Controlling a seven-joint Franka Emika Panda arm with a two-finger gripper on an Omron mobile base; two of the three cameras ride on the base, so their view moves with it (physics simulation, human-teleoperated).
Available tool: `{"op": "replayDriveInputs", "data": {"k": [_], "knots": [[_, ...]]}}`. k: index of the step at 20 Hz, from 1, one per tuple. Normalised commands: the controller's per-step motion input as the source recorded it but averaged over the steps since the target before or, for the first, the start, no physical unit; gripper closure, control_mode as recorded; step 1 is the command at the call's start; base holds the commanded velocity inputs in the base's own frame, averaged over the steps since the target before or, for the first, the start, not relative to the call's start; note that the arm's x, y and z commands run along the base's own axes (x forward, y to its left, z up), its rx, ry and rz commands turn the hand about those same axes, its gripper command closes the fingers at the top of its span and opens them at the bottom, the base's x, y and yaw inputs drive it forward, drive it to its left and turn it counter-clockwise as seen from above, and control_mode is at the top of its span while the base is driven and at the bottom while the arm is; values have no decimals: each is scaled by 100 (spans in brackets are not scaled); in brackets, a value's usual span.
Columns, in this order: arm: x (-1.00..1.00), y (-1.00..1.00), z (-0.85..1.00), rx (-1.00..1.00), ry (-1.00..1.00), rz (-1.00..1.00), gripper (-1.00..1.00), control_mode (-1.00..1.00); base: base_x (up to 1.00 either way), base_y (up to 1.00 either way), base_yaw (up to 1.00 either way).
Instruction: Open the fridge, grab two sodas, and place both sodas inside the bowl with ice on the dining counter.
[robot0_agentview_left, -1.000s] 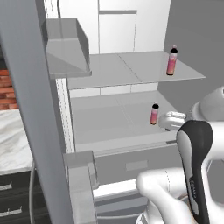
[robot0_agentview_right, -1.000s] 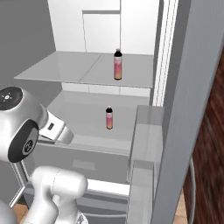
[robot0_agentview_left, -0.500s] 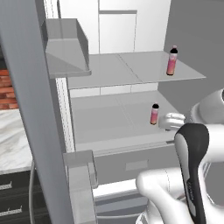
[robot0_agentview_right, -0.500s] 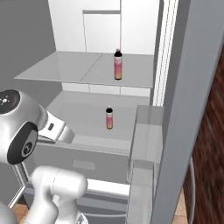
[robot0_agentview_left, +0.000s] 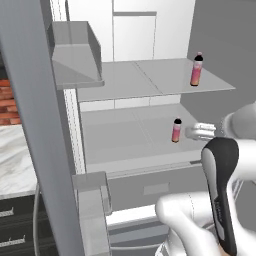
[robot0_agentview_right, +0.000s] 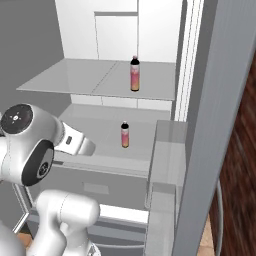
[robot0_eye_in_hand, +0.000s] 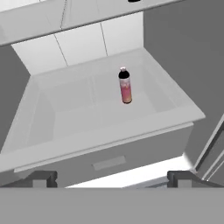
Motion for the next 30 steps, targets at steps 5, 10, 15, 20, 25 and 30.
{"op": "replayDriveInputs", "data": {"k": [5,10,15,20,25,30], "knots": [[50,-2,-66,-2,-13,0,-100,-100,0,0,0],[57,-8,-64,-7,-10,0,-100,-100,0,0,0],[53,-11,-76,-12,-11,0,-100,-100,0,0,0],[49,-13,-60,-11,-14,0,-100,-100,0,0,0],[37,-14,-20,-1,-12,0,-100,-100,0,0,0],[13,-10,-12,0,-12,0,-100,-100,0,0,0]]}}
